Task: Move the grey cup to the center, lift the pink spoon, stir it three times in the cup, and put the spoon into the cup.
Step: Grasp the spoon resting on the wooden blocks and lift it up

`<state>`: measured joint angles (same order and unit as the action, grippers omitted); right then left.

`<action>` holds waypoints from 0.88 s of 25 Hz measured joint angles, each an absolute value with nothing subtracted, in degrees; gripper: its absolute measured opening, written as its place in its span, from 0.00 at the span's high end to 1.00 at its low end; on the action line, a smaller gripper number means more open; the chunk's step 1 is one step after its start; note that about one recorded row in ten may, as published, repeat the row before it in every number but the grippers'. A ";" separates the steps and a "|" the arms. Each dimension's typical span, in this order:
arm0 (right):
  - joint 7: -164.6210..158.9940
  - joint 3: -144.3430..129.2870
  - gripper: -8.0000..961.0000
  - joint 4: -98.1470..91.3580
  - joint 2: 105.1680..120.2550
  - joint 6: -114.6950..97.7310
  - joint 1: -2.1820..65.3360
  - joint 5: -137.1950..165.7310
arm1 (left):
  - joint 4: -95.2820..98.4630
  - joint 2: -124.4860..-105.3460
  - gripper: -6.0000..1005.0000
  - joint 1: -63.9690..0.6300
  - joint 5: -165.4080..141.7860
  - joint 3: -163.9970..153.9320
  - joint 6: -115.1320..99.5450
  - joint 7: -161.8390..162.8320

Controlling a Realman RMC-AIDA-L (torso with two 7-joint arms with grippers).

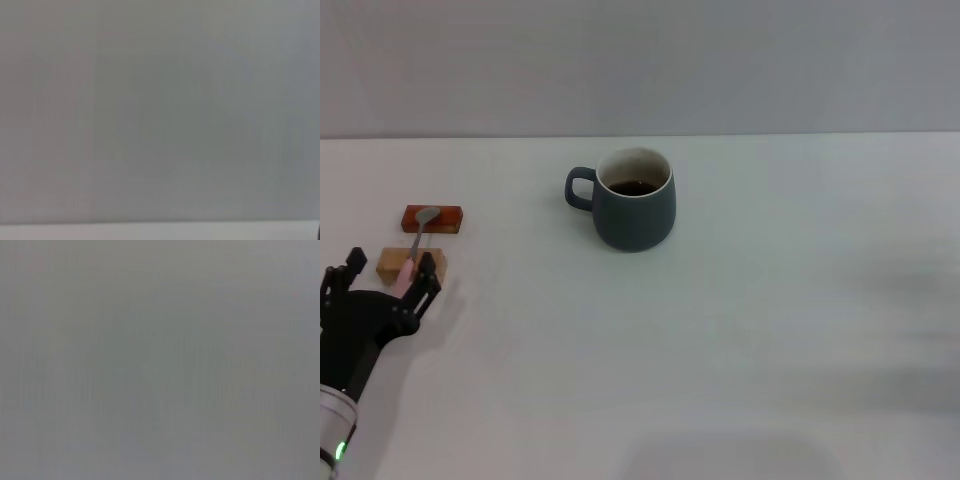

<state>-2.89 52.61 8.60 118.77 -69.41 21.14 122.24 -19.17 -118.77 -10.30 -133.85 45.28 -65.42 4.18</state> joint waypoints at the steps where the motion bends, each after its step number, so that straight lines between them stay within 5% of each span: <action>1: -2.89 52.63 0.99 8.59 118.77 -69.40 21.16 122.24 | -19.20 -118.77 0.16 -10.47 -133.85 45.18 -64.85 4.11; 22: -3.29 52.74 0.99 7.74 118.61 -68.43 22.86 122.43 | -18.58 -118.95 0.16 -11.71 -133.41 45.37 -58.32 0.96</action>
<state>-3.30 52.74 7.74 118.61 -68.43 22.86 122.43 -18.58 -118.95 -11.71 -133.42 45.37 -58.32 0.96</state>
